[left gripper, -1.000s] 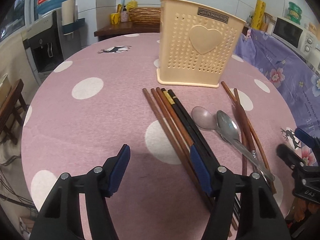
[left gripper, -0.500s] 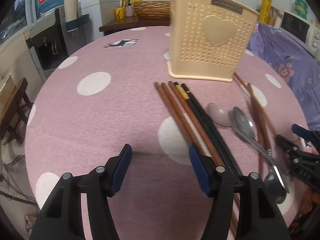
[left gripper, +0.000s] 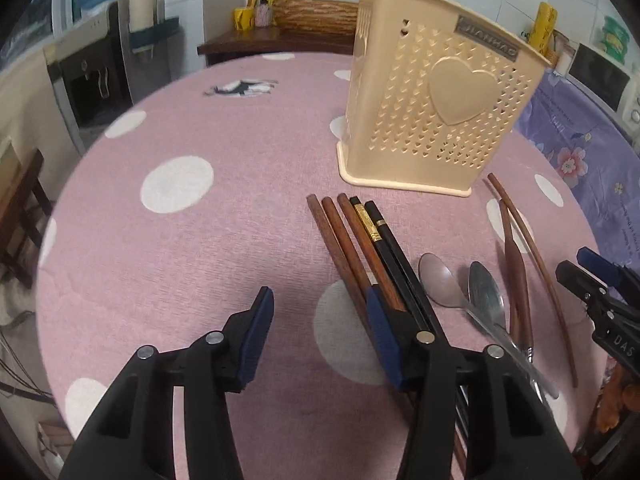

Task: Organize utensils
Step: 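Reach the right gripper to a single wooden chopstick and close on it, then lift the chopstick with the right gripper while the left gripper grasps another wooden chopstick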

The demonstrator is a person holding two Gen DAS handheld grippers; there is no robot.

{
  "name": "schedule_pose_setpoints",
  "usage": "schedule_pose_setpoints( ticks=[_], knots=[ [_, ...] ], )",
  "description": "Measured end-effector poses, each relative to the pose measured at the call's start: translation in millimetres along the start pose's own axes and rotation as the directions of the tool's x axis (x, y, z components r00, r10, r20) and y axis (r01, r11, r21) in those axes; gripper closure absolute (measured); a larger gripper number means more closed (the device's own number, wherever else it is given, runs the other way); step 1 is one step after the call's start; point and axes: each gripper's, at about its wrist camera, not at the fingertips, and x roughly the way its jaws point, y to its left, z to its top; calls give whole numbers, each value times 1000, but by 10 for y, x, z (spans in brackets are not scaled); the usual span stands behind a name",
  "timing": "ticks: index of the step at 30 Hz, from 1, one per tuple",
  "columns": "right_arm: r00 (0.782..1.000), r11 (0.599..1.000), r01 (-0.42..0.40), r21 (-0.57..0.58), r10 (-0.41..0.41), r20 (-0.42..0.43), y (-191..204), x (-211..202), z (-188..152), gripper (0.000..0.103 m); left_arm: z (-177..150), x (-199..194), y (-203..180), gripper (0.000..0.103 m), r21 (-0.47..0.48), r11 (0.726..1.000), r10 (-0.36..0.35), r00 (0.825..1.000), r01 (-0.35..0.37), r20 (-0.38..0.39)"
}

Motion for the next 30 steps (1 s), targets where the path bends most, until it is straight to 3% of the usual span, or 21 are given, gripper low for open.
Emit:
schedule_pose_setpoints(
  ticks=[10, 15, 21, 25, 30],
  knots=[
    [1000, 999, 28, -22, -29, -6, -3, 33, -60, 43, 19, 33, 84, 58, 12, 999, 52, 999, -52, -15],
    [1000, 999, 28, -31, -27, 6, -77, 64, 41, 44, 106, 57, 253, 58, -59, 998, 16, 1000, -17, -20],
    [999, 998, -52, -39, 52, 0, -50, 238, 311, 62, 221, 154, 111, 58, -21, 999, 37, 999, -37, -14],
    [997, 996, -73, -56, 72, -23, -49, 475, 491, 76, 179, 200, 143, 59, -44, 998, 33, 999, -34, -16],
    [994, 998, -61, -33, 58, -90, -89, 821, 643, 80, 149, 174, 190, 59, -46, 998, 52, 999, -53, -15]
  ],
)
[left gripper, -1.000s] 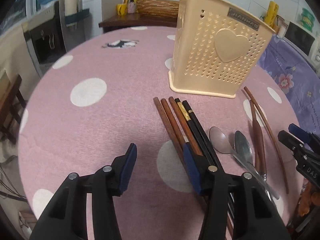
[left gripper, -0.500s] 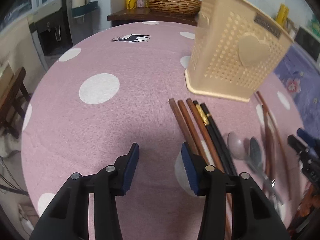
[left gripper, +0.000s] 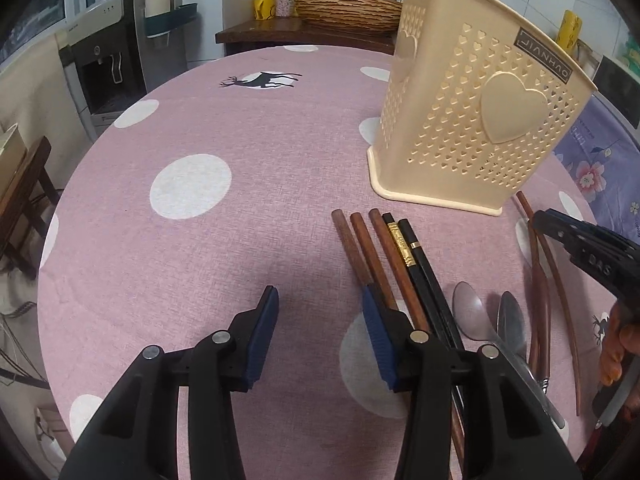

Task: Organize utensils
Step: 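Lift the chopstick with the right gripper while the left gripper grasps another wooden chopstick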

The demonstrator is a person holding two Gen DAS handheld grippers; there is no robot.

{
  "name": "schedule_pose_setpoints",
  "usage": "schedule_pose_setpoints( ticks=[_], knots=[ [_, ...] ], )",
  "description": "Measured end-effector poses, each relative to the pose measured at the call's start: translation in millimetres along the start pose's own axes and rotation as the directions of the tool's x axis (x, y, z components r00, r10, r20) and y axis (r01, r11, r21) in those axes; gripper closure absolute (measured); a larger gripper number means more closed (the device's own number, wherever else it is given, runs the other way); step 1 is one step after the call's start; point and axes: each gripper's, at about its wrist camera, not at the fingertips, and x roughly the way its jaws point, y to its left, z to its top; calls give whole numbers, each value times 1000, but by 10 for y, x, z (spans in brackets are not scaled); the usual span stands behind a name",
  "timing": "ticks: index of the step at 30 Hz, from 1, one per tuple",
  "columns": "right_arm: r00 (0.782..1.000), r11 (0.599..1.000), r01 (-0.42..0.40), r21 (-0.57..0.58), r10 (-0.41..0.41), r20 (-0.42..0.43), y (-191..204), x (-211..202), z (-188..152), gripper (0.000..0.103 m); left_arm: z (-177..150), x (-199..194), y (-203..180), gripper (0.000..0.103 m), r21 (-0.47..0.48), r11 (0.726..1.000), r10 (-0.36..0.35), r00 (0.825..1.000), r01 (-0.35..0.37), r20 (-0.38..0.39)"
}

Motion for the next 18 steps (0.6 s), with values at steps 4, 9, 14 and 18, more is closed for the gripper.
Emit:
schedule_pose_setpoints(
  ticks=[4, 9, 14, 18],
  knots=[
    [999, 1000, 27, 3, -27, -31, -5, 177, 73, 83, 21, -5, 11, 59, -7, 1000, -4, 1000, 4, -1],
    [999, 999, 33, -11, -34, -40, -32, 295, 134, 95, 52, 19, -19, 59, -7, 1000, -11, 1000, 11, -6],
    [1000, 1000, 17, 21, -16, -27, -128, 246, 135, 95, 78, 48, -60, 61, 20, 999, 44, 999, -44, 5],
    [1000, 1000, 19, 22, -19, -1, -153, 133, 113, 95, 165, 68, -22, 62, -24, 1000, 5, 1000, -6, -30]
  ],
)
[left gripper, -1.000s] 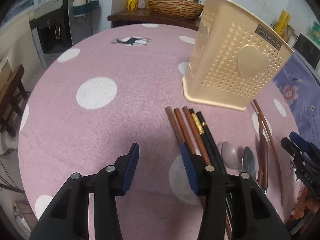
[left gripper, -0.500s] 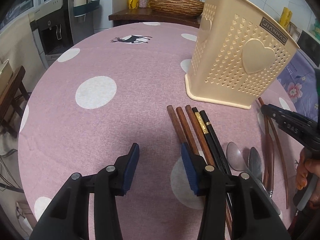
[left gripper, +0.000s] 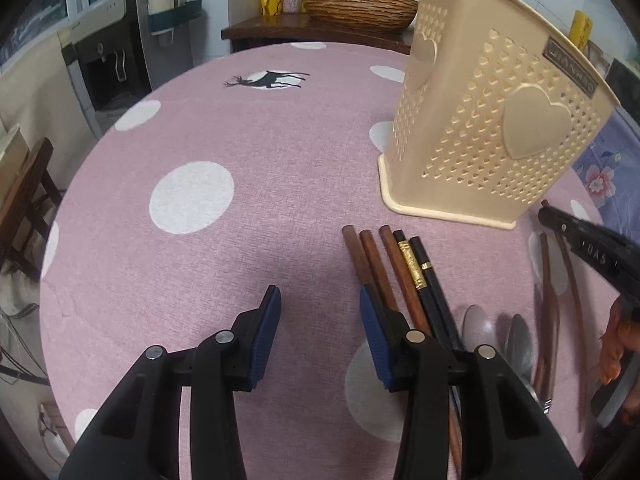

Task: Organize utensils
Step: 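Lift the chopstick with the right gripper while the left gripper grasps another wooden chopstick, then carry both chopsticks upright over the cream holder and lower them in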

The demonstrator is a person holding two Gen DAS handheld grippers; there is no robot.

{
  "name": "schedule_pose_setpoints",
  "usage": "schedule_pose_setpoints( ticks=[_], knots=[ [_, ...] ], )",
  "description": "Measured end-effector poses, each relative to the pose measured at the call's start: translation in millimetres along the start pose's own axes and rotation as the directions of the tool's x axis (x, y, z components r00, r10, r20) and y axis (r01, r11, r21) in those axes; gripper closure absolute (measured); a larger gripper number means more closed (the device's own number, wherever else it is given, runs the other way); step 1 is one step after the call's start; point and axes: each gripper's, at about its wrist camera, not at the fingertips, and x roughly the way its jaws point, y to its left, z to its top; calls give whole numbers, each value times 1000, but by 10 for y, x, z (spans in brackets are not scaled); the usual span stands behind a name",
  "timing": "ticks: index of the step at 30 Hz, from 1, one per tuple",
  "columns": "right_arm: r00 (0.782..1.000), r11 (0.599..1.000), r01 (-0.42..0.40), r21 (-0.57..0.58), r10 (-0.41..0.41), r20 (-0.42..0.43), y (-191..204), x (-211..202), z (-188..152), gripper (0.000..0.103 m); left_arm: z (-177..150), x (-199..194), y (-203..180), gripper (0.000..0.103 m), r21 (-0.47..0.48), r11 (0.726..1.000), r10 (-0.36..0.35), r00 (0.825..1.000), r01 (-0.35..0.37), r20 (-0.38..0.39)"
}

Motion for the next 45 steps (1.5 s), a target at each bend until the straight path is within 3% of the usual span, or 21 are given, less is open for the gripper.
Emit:
schedule_pose_setpoints(
  ticks=[8, 25, 32, 45],
  knots=[
    [1000, 1000, -8, -17, 8, 29, 58, -162, -42, 95, 5, -31, -106, 62, -26, 999, -31, 1000, 31, 4],
    [999, 1000, 17, -17, -17, 45, 90, -294, -101, 95, 123, -57, -256, 66, 59, 996, 72, 997, -71, -26],
    [998, 1000, 18, 8, -19, 57, 38, -343, -119, 95, 141, -105, -339, 91, 65, 994, 91, 996, -90, -18],
    [994, 1000, 21, 16, -22, 104, 49, -578, -163, 95, 61, -73, -295, 95, 47, 997, 65, 998, -65, -3]
  ],
)
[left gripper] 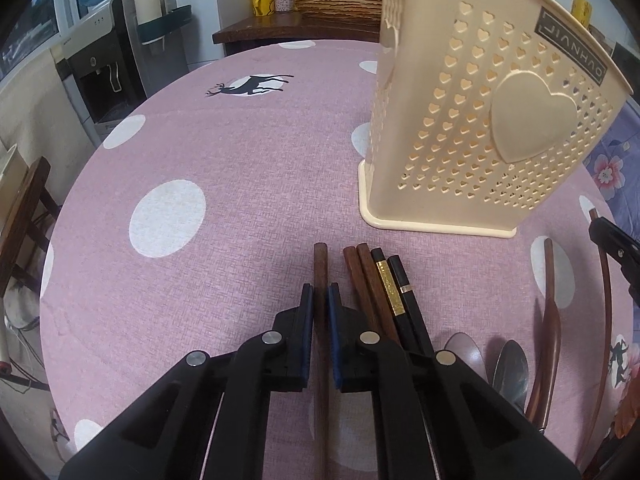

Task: Organize utensils
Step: 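Carry both chopsticks upright over the cream holder and lower them in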

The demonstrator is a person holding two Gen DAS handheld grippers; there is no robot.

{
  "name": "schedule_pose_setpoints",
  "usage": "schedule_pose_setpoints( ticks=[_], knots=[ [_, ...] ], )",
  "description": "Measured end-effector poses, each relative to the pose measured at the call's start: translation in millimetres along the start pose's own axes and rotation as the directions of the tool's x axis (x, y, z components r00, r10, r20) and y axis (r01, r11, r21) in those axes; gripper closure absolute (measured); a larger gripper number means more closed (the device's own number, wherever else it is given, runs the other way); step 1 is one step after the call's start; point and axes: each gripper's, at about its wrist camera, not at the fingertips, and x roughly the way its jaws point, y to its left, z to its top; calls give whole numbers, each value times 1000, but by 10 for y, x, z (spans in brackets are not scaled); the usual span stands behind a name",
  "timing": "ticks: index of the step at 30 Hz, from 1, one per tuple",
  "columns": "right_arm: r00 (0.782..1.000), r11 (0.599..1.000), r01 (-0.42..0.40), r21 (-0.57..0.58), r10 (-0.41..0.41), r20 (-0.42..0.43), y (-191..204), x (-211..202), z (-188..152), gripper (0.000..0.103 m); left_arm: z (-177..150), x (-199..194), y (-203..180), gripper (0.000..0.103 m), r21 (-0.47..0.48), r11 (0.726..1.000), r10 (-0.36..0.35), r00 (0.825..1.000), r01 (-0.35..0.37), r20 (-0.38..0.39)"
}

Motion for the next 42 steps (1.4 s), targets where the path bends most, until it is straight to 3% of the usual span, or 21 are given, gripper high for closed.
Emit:
schedule_pose_setpoints(
  ticks=[3, 8, 17, 20, 30, 33, 35, 38, 42],
  knots=[
    [1000, 1000, -18, 6, 18, 13, -33, -67, -21, 95, 24, -77, 72, 95, -20, 999, -29, 999, 29, 32],
    [996, 998, -67, 22, 65, 62, -115, -295, -12, 95, 112, -500, 195, 95, -42, 994, -94, 983, 101, 155],
    [970, 994, -105, 30, 96, 221, -322, -1085, 240, 95, 375, -1478, 455, 95, -29, 990, -114, 908, 137, 403],
    [962, 994, -107, 38, 93, 257, -416, -1292, 324, 95, 424, -1578, 482, 95, -20, 993, -96, 894, 116, 438],
    [955, 992, -121, 42, 105, 278, -516, -1463, 518, 95, 503, -1698, 612, 95, -36, 992, -93, 876, 124, 473],
    [943, 991, -126, 38, 108, 314, -492, -1589, 708, 95, 688, -1900, 636, 95, -37, 992, -85, 852, 121, 517],
    [927, 991, -129, 22, 112, 359, -438, -1734, 914, 95, 836, -2083, 628, 95, -34, 992, -80, 826, 120, 558],
    [880, 987, -162, 20, 136, 456, -343, -2026, 1283, 95, 1092, -2397, 606, 95, -37, 988, -94, 780, 148, 619],
    [804, 971, -233, 47, 165, 572, -236, -2344, 1719, 95, 1395, -2722, 504, 95, -35, 965, -167, 713, 259, 681]
  ],
)
